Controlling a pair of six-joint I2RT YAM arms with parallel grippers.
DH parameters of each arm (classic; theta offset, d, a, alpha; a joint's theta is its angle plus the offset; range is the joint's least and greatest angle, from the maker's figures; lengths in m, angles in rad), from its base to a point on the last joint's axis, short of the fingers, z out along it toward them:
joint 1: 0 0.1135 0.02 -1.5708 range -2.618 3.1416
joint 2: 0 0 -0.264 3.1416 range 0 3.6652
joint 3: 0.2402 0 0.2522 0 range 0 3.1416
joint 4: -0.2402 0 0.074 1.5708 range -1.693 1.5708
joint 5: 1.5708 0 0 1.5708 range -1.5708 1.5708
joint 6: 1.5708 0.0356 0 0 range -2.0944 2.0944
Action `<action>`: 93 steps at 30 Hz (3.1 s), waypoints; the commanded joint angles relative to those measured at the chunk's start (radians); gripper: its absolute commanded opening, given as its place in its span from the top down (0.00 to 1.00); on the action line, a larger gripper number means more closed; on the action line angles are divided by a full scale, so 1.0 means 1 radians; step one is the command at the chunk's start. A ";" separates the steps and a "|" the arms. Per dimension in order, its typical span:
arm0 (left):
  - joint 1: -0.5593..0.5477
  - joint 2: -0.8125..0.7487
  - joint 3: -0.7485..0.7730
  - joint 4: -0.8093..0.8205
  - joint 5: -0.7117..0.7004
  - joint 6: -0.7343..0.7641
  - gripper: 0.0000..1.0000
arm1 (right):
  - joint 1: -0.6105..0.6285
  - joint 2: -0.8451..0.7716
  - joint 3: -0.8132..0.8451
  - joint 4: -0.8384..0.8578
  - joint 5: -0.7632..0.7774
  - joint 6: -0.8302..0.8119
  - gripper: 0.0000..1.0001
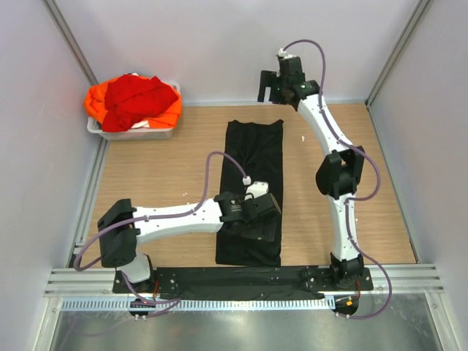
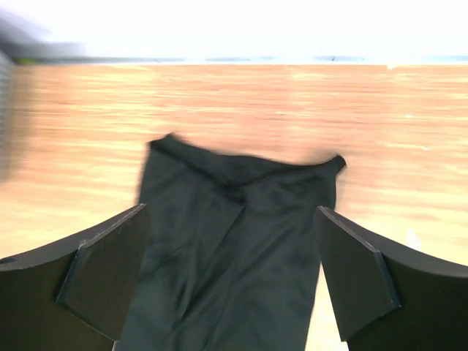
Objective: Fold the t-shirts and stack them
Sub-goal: Fold the tshirt
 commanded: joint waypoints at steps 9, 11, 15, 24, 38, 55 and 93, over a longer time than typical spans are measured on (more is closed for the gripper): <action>0.019 -0.383 -0.112 -0.173 -0.188 -0.008 0.04 | 0.102 -0.897 -0.951 -0.093 0.104 0.278 0.00; 0.036 -0.472 -0.180 -0.162 -0.184 -0.028 0.03 | 0.195 -1.103 -1.112 -0.095 0.146 0.402 0.00; 0.053 -0.601 -0.343 -0.127 -0.169 -0.080 0.03 | 0.433 -1.394 -1.522 -0.092 0.235 0.685 0.03; 0.058 -0.690 -0.590 -0.001 -0.120 -0.157 0.06 | 0.965 -1.422 -1.810 -0.103 0.380 1.098 0.22; 0.084 -0.619 -0.654 0.149 -0.063 -0.140 0.07 | 1.062 -1.359 -1.910 -0.009 0.377 1.225 0.51; 0.090 -0.644 -0.806 0.300 0.073 -0.246 0.26 | 1.104 -1.358 -1.990 0.051 0.339 1.269 0.62; 0.145 -0.540 -0.447 0.110 0.013 -0.056 1.00 | 0.966 -1.433 -1.691 -0.250 0.523 1.031 0.99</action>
